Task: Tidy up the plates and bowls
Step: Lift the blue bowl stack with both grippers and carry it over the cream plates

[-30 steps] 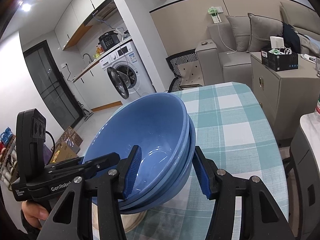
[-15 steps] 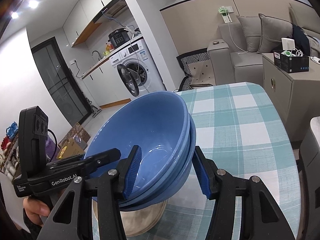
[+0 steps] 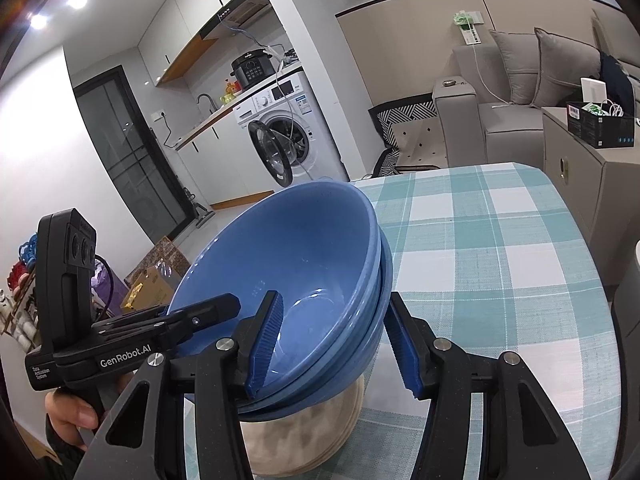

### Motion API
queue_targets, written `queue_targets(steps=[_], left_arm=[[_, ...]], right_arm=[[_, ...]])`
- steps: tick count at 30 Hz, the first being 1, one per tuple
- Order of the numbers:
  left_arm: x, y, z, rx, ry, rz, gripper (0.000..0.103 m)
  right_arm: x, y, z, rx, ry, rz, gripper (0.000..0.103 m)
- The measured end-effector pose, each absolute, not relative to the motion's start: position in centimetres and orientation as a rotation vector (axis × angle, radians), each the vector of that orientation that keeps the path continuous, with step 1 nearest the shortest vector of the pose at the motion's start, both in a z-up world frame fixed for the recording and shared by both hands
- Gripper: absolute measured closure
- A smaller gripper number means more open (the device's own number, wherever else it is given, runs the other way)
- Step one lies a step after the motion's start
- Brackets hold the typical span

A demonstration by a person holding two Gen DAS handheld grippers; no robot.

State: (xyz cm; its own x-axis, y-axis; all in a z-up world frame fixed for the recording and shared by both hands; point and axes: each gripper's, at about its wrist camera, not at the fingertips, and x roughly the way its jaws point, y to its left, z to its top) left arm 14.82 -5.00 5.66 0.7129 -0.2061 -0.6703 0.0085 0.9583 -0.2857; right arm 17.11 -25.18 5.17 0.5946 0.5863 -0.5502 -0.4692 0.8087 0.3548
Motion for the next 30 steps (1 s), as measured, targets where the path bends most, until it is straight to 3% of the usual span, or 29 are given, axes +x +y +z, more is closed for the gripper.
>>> queue_targets(steps=[30], left_arm=[[12.9,-0.7,4.0,-0.308,0.786,-0.047,0.068]], right_arm=[[16.4,-20.4,3.1,0.144,0.743,0.695,0.049]])
